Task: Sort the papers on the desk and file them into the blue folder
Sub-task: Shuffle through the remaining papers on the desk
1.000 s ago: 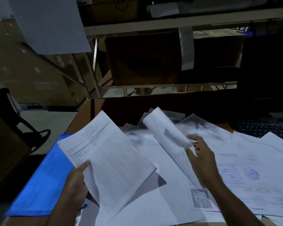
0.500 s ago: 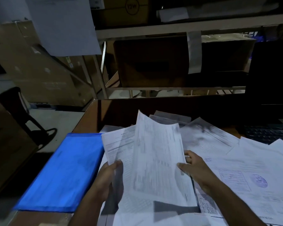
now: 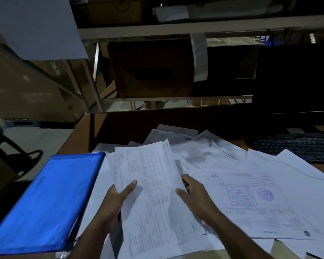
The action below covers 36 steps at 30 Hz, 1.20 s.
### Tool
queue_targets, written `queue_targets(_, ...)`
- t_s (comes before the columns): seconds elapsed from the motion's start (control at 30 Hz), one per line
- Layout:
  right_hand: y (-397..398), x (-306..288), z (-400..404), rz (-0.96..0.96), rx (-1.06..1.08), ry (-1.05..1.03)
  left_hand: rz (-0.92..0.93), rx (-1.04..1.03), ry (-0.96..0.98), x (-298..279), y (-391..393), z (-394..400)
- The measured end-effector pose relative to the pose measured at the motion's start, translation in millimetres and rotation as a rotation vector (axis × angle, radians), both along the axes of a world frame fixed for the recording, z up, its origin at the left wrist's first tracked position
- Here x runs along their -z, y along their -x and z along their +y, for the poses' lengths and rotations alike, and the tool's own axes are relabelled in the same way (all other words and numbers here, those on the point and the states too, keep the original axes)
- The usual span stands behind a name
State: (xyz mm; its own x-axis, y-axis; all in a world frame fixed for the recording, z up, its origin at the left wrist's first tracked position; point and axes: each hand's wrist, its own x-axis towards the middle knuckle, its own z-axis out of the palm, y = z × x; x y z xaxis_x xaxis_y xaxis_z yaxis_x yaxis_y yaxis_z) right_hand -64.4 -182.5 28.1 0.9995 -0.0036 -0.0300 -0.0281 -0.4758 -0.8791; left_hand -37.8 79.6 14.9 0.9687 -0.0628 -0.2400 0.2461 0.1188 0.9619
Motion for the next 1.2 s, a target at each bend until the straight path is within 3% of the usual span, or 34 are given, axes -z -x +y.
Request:
queue_targets(0.2, 2.0, 5.5, -44.0, -0.184, 0.194, 0.181, 0.036, -0.002, -0.024, 5.7, -7.8, -8.0)
queue_targets(0.3, 9.2, 9.1, -78.2, -0.118, 0.227, 0.251, 0.095, -0.051, -0.039, 9.5, -12.7, -5.9)
queue_targets(0.53, -8.4, 5.3, -126.3, 0.123, -0.122, 0.729, 0.141, -0.031, -0.078, 8.1, -16.2, -11.6)
queue_targets(0.83, -44.3, -10.6, -149.2, 0.162, -0.258, 0.825, 0.139, 0.002, -0.15, 2.9, -13.0, -25.0)
queue_targets(1.0, -53.5, -19.2, -140.2, 0.221, -0.406, 0.756, 0.147, -0.01, -0.175, 5.4, -13.5, -16.5)
queue_targets(1.2, -64.4, -19.6, -130.9, 0.206, -0.323, 0.838, 0.163, -0.01, -0.161, 10.3, -10.4, -13.7)
